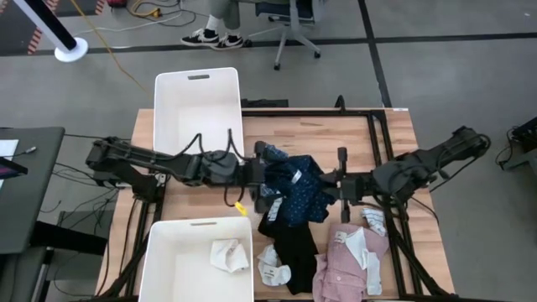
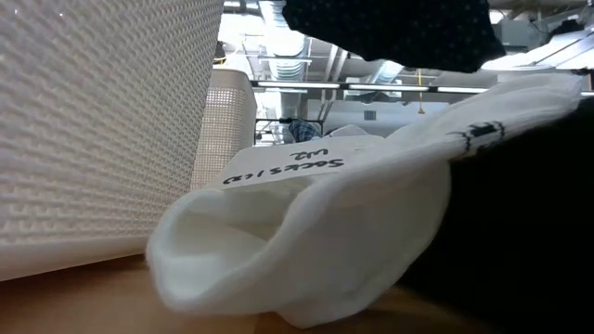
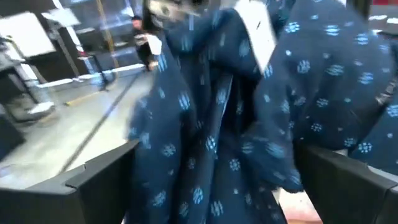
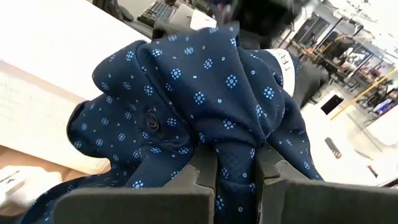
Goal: Sort clothes
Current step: Put the blue shirt into the top white laundry organizer
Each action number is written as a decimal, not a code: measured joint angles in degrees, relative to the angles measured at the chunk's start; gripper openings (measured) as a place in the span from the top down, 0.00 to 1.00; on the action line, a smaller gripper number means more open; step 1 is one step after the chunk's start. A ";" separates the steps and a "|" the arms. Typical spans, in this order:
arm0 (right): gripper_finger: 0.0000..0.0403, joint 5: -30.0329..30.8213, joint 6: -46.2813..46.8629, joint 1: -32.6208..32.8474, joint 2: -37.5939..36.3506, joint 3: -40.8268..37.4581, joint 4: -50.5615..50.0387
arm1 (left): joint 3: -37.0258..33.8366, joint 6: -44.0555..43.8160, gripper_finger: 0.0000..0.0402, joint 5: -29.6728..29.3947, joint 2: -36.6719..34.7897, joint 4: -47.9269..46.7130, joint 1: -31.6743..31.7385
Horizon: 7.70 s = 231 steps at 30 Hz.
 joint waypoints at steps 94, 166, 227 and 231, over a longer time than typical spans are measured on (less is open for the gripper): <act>0.23 16.57 29.13 4.34 4.04 5.49 -26.70 | 0.20 37.92 0.91 -61.97 -26.67 -8.15 -12.26; 0.24 16.35 34.68 7.96 4.91 -4.43 -21.35 | 1.88 -10.69 0.91 26.55 -9.99 -71.90 51.35; 0.24 16.31 32.91 8.85 8.97 -4.46 -22.01 | 6.23 -9.84 0.87 19.61 24.31 -89.44 58.18; 0.24 16.33 32.93 8.85 6.89 -4.46 -21.97 | 6.23 -8.68 0.87 19.98 25.89 -89.03 58.18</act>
